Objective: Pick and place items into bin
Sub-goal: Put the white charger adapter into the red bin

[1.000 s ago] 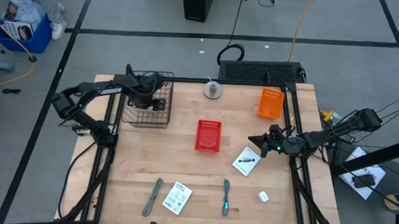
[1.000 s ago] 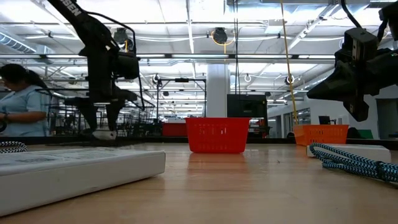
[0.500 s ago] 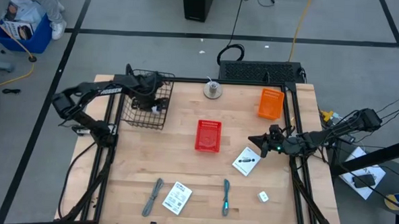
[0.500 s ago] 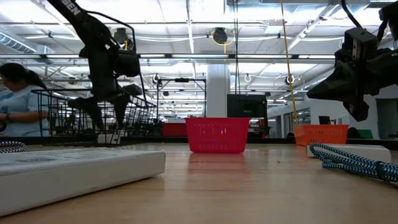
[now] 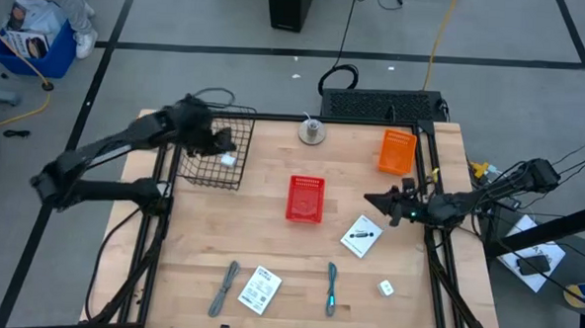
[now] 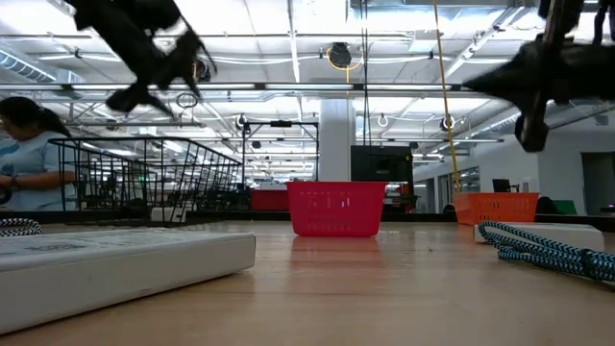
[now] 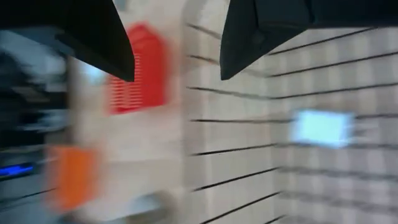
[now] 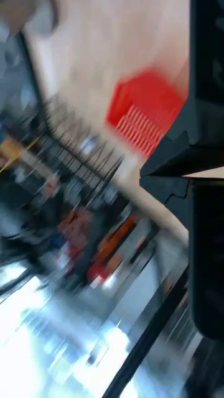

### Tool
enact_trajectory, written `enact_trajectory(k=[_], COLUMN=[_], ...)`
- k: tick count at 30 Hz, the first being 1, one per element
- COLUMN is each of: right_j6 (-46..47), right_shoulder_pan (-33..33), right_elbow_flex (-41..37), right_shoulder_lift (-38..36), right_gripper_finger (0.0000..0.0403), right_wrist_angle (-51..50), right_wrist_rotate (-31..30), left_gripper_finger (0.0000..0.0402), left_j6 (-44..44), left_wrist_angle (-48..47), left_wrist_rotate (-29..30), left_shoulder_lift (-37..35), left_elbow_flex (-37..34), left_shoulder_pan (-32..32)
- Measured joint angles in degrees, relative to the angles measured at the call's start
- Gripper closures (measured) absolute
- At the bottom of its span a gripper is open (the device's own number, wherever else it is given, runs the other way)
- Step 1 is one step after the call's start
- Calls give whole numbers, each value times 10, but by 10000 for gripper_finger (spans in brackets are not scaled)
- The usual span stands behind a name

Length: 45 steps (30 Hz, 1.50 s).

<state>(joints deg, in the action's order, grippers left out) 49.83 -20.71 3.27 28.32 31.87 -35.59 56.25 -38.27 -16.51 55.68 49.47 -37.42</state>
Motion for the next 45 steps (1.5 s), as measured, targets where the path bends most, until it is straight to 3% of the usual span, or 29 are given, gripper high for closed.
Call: enact_trajectory(k=[4,7,9,15,22,30,34,39,45], right_j6=[-2,-23,12,126,131,215,287,364,380], right_shoulder_pan=[0,0,0,0,-27,-126,-170,-188,-187], right_elbow_flex=[0,0,5,88,273,490,548,550,551], right_shoulder_lift=[0,0,0,8,52,175,285,401,475], right_gripper_finger=[403,400,390,313,210,195,193,164,111], right_wrist_angle=[109,132,117,-59,-284,-647,-794,-783,-751], right_wrist_rotate=[25,62,74,180,279,332,416,509,504], left_gripper_finger=[163,163,163,163,163,163,163,163,163], left_j6=[52,72,69,46,16,25,-6,-47,-63], left_wrist_angle=[115,214,262,293,316,325,361,388,380], left_wrist_rotate=[19,69,99,129,148,203,191,179,163], left_shoulder_lift=[-96,-147,-168,-191,-171,-125,-103,-91,-92], left_elbow_flex=[0,0,1,1,1,0,0,0,0], left_shoulder_pan=[42,83,109,167,252,335,368,388,389])
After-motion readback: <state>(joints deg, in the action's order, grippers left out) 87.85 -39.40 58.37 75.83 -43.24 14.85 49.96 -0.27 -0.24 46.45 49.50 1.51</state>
